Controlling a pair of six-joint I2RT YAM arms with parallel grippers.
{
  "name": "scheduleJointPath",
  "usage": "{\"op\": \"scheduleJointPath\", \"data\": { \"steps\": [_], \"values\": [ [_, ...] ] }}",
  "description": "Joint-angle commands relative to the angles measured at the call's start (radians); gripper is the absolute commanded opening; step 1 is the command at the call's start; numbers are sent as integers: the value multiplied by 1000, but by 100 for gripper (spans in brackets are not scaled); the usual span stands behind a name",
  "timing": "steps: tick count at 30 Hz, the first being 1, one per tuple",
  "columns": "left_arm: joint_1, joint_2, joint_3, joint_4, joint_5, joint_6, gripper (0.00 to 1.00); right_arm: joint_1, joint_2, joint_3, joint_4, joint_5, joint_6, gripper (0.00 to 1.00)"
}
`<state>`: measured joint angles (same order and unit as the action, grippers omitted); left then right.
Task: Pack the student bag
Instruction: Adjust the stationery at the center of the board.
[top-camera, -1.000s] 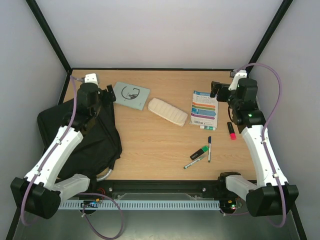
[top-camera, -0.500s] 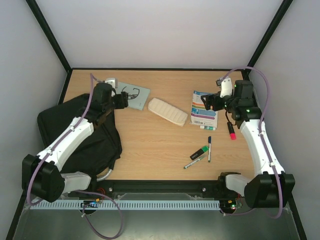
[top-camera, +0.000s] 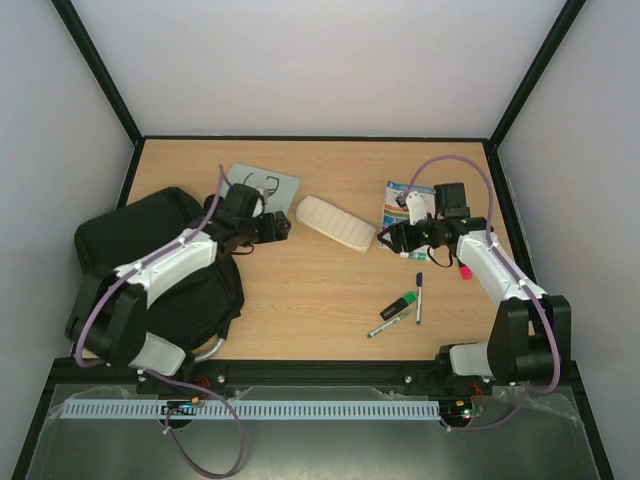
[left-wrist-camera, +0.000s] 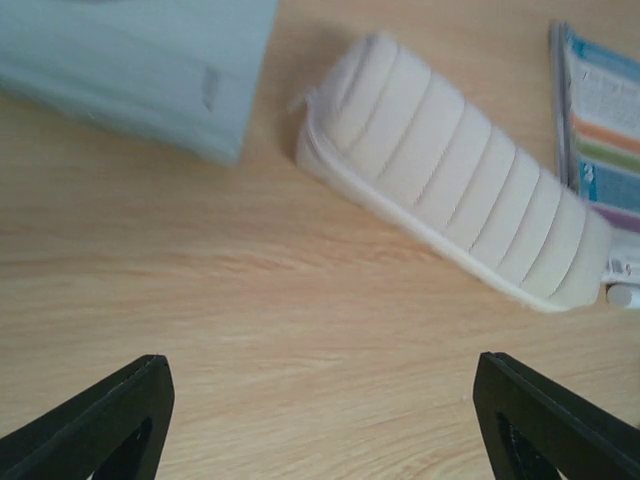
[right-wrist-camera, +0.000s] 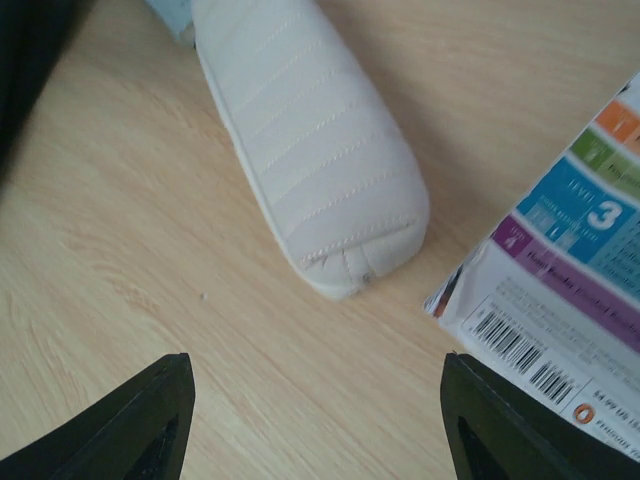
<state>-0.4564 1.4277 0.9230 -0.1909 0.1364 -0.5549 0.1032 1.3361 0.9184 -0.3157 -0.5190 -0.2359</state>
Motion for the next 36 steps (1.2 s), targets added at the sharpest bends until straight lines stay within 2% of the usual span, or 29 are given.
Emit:
{"op": "scheduleJointPath", "data": {
  "steps": [1, 9, 17, 30, 36],
  "values": [
    [-51, 118, 48, 28, 54, -85, 85, 11, -20, -58, 22, -26, -23, 68],
    [-98, 348, 206, 49, 120, -147, 87, 13, -17, -73, 16, -90, -26, 70],
    [-107, 517, 378, 8, 116, -177, 90, 13, -25, -74, 10, -86, -31, 71],
    [-132, 685, 539, 4, 146, -210, 89, 13, -16, -74, 10, -80, -32, 72],
    [-151, 816, 706, 19, 142, -194, 89, 13, -16, -74, 7, -79, -31, 72]
  ]
}}
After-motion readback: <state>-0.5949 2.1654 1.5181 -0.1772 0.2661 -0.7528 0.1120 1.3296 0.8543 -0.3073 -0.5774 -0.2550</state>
